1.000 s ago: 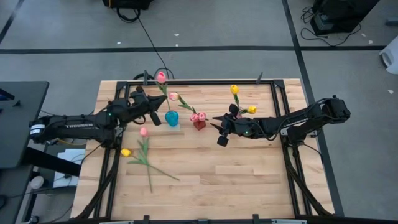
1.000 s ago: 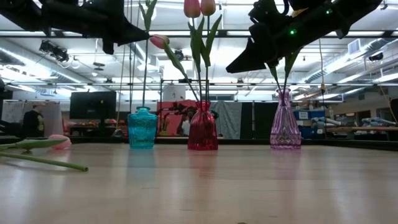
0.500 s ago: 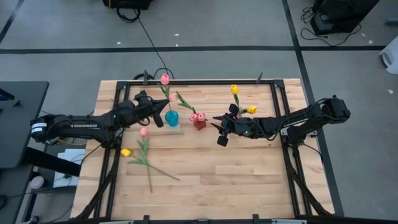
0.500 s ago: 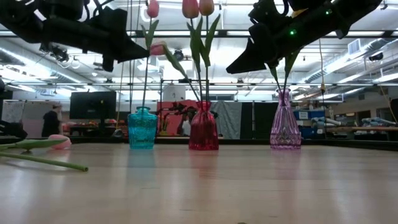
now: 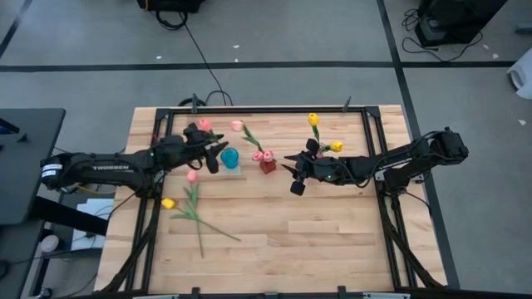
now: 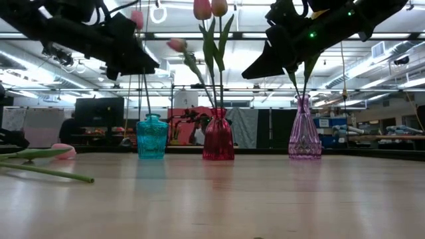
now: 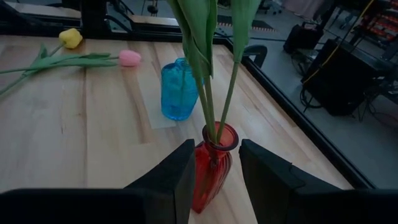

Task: Sort flowers into vase by color
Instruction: Put the right light pink flower into the blue vase, then put the light pink flower into the blue vase

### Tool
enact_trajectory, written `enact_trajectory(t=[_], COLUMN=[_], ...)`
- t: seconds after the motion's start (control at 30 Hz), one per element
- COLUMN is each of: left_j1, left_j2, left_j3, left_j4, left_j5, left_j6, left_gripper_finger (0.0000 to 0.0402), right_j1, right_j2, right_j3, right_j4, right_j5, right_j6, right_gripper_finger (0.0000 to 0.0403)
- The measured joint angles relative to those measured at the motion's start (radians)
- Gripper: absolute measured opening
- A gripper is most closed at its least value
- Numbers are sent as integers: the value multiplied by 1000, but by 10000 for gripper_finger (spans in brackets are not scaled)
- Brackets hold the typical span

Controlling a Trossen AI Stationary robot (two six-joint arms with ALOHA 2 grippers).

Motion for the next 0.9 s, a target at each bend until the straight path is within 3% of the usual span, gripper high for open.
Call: enact_trajectory(t=[0.23, 0.5, 0.67, 0.9], left_j1=[-6, -89, -188, -382], left_j2=[0, 0, -7, -64], left_j3=[208, 377, 411, 434], left_j4=[-506, -1001, -1094, -1069], left_j5=[64, 63, 46, -215], left_j6=[-37, -256, -351, -362], left_gripper_finger=[170, 170, 170, 169], right_j1=[0, 0, 0, 4], right_j2=[0, 0, 0, 0], right_j3=[0, 0, 0, 0], right_j4=[-1, 0, 0, -6], right_j5=[0, 0, -4, -7], right_j6=[0, 4, 5, 8], right_gripper_finger=[139, 139, 139, 139])
